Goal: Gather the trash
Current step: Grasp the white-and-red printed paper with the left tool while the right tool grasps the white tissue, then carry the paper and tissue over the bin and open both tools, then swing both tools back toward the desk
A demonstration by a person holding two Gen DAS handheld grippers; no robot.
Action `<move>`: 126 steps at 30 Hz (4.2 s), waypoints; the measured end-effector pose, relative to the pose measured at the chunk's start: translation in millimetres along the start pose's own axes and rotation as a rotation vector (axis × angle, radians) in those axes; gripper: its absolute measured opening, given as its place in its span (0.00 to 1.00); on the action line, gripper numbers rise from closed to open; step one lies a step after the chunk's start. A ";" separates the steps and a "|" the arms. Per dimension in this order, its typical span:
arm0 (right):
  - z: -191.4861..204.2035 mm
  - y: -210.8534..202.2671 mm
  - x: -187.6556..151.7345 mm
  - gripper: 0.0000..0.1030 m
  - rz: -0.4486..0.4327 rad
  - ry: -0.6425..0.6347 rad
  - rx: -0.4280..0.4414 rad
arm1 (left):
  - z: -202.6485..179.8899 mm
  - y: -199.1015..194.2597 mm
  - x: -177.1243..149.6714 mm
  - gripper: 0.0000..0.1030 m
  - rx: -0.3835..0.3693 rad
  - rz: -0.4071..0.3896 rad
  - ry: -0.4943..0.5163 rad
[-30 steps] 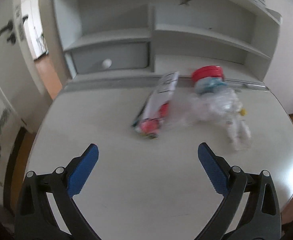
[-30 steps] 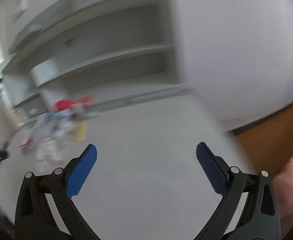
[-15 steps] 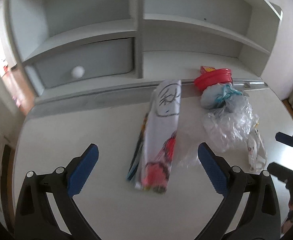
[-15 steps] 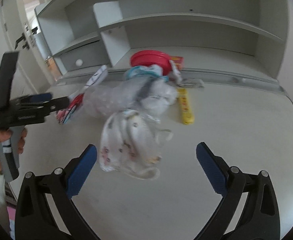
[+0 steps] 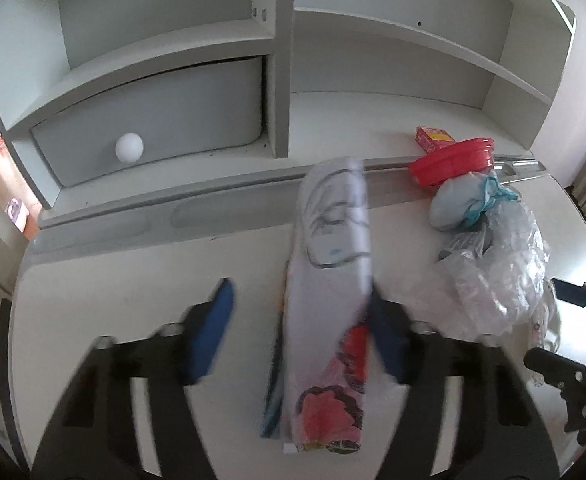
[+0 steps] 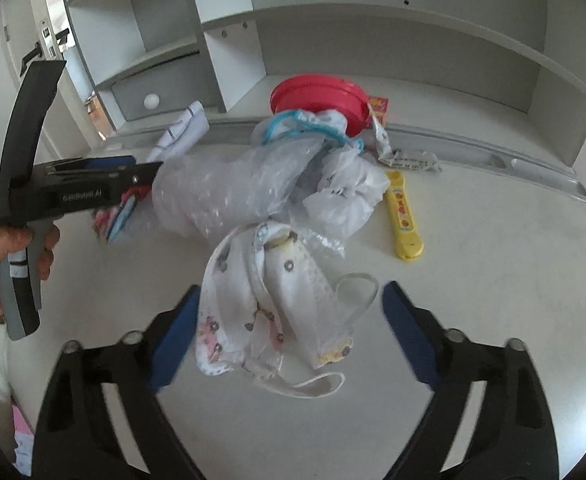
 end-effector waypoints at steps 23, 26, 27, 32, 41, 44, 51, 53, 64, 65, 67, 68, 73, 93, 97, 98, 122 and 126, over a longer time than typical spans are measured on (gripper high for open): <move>-31.1 -53.4 -7.1 0.19 -0.093 0.107 0.045 | 9.9 -75.4 -45.7 0.10 0.100 -0.015 -0.016; -39.1 -56.7 -10.6 0.19 -0.093 0.119 0.029 | 4.8 -82.5 -44.3 0.10 0.090 -0.026 -0.017; -41.2 -56.8 -12.6 0.19 -0.092 0.118 0.024 | 1.8 -84.9 -43.9 0.10 0.085 -0.028 -0.015; -62.3 -62.6 -21.9 0.19 -0.099 0.156 0.022 | -37.4 -99.2 -31.8 0.10 0.030 -0.058 0.018; -164.6 -153.6 -37.8 0.19 -0.223 0.278 -0.083 | -233.0 -111.4 -2.4 0.10 -0.294 -0.114 0.248; -215.6 -202.7 -61.7 0.19 -0.255 0.310 -0.178 | -314.6 -113.2 -4.3 0.10 -0.437 -0.104 0.337; -345.8 -310.1 -152.0 0.19 -0.210 0.449 -0.384 | -526.1 -119.4 -67.4 0.10 -0.776 0.028 0.585; -373.8 -321.2 -181.0 0.19 -0.160 0.496 -0.397 | -568.9 -112.5 -94.6 0.10 -0.834 0.103 0.622; -448.6 -218.0 -384.3 0.19 0.208 0.794 -0.270 | -641.8 12.4 -259.1 0.10 -0.703 0.465 0.607; -449.3 -203.2 -400.7 0.19 0.243 0.812 -0.257 | -638.9 32.2 -270.4 0.10 -0.695 0.513 0.552; -448.0 -175.6 -428.3 0.19 0.325 0.824 -0.262 | -634.5 63.3 -291.4 0.10 -0.644 0.570 0.488; -447.2 -166.9 -437.0 0.19 0.345 0.834 -0.255 | -636.1 70.0 -297.8 0.10 -0.631 0.577 0.482; -444.2 -140.8 -461.6 0.19 0.394 0.897 -0.222 | -635.0 92.5 -308.5 0.10 -0.597 0.651 0.386; -483.3 -205.6 -436.8 0.90 0.339 0.895 -0.512 | -648.2 68.5 -312.5 0.94 -0.657 0.621 0.347; -475.2 -292.4 -392.9 0.93 0.148 0.683 -0.856 | -683.2 12.1 -304.5 0.94 -0.850 0.577 0.466; -470.6 -307.4 -383.1 0.93 0.114 0.642 -0.913 | -691.2 -10.3 -295.6 0.94 -0.913 0.544 0.488; -187.2 -138.6 -33.4 0.93 -0.176 0.020 -0.261 | -138.2 -108.9 -12.4 0.94 0.011 -0.135 0.060; -130.8 -99.2 -12.1 0.93 -0.143 -0.043 -0.177 | -97.4 -94.3 -12.0 0.94 -0.113 -0.073 0.020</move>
Point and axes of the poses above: each gripper's, at about its wrist camera, not at the fingertips, and y roughly the way its jaws point, z to its left, x to its top, the point moved 1 cm from there along y, roughly the way its jaws point, and after that the axes turned 12 degrees about -z, right-handed, at the moved point
